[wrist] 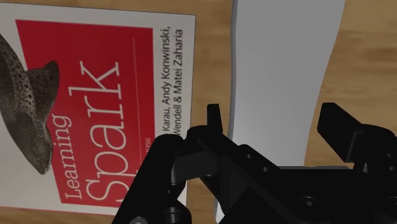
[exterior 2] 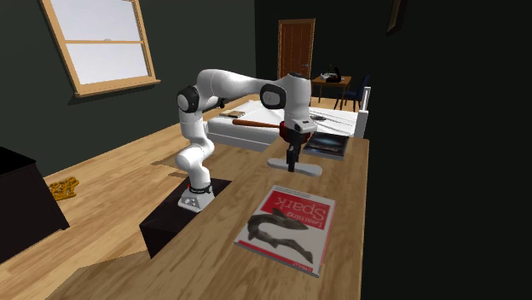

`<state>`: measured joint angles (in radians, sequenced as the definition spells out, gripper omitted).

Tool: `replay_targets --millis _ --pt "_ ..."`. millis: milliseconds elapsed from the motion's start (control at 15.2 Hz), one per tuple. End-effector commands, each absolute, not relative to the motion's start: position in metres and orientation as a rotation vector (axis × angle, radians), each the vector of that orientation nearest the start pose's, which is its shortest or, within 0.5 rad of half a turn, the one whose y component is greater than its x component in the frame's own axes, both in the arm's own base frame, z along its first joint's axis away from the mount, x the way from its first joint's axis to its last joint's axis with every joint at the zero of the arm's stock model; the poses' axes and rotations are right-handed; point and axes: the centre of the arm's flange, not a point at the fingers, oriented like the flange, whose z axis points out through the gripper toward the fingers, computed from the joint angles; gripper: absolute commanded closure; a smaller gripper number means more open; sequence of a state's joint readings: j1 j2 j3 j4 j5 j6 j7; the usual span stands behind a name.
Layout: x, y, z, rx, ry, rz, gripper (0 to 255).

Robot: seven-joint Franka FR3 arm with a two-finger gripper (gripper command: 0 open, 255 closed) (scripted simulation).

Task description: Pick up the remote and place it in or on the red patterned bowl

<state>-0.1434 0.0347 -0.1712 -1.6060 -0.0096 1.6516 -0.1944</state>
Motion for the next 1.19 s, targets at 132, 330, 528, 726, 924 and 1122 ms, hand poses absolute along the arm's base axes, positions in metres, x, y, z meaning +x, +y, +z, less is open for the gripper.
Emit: replay_targets --millis 132,330,528,726,924,1122 --pt "0.544 -0.175 0.617 -3.154 0.188 -0.011 255" --pt "0.544 -0.175 0.633 -3.154 0.188 -0.011 255" --pt "0.544 -0.175 0.649 -3.154 0.188 -0.011 255" --pt "0.544 -0.175 0.665 -3.154 0.188 -0.011 255" --pt "0.544 -0.175 0.680 -3.154 0.188 -0.011 255" --pt "0.544 -0.175 0.696 -3.154 0.188 -0.011 255"
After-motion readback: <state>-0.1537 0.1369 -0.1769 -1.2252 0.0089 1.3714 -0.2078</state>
